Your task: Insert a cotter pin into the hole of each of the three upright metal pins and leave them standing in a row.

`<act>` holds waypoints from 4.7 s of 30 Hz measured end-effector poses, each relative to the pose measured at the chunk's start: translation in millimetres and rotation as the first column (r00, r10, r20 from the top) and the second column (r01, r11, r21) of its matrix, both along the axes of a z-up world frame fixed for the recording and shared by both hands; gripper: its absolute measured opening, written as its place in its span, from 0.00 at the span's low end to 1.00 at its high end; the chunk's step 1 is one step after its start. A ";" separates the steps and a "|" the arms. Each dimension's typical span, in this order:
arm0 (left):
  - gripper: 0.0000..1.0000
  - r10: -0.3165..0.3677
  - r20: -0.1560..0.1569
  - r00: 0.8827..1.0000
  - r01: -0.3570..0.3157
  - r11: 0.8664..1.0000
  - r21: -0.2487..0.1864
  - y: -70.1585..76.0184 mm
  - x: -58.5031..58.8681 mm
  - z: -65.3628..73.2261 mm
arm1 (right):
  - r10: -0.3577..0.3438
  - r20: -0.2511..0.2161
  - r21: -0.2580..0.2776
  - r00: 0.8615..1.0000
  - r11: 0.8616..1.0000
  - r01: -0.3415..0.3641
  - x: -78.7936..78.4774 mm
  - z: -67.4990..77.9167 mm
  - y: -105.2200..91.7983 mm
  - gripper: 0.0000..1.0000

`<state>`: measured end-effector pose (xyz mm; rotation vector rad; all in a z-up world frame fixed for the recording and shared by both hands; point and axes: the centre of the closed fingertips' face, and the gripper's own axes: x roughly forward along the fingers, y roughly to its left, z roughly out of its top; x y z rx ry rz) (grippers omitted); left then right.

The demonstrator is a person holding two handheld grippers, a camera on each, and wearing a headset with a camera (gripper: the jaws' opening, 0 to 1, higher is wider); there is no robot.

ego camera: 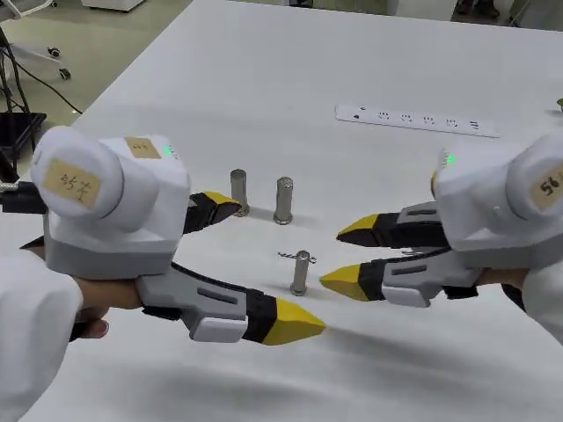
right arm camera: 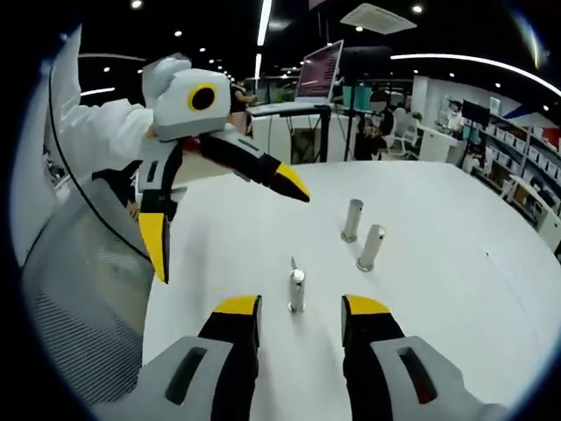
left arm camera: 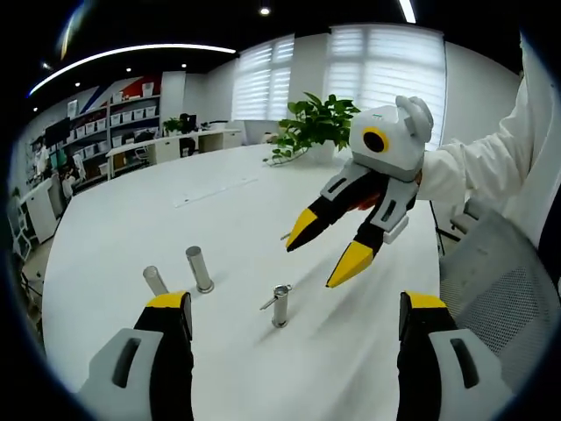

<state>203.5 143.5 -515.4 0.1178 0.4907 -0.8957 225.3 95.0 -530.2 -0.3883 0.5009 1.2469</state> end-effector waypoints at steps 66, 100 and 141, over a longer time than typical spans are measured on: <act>0.53 0.250 0.011 0.968 -0.249 0.955 0.163 75.9 127.7 -56.4 | -0.416 -0.182 0.166 0.891 0.880 0.445 -59.6 56.3 -69.3 0.96; 0.10 0.249 0.020 0.968 -0.249 0.955 0.164 75.2 144.0 -72.9 | -0.448 -0.202 0.108 0.871 0.874 0.474 -60.4 41.2 -74.5 0.93; 0.09 0.013 0.064 0.998 -0.014 1.000 0.024 -7.5 47.2 28.1 | -0.436 -0.192 0.145 0.879 0.874 0.465 -60.6 47.6 -84.7 0.94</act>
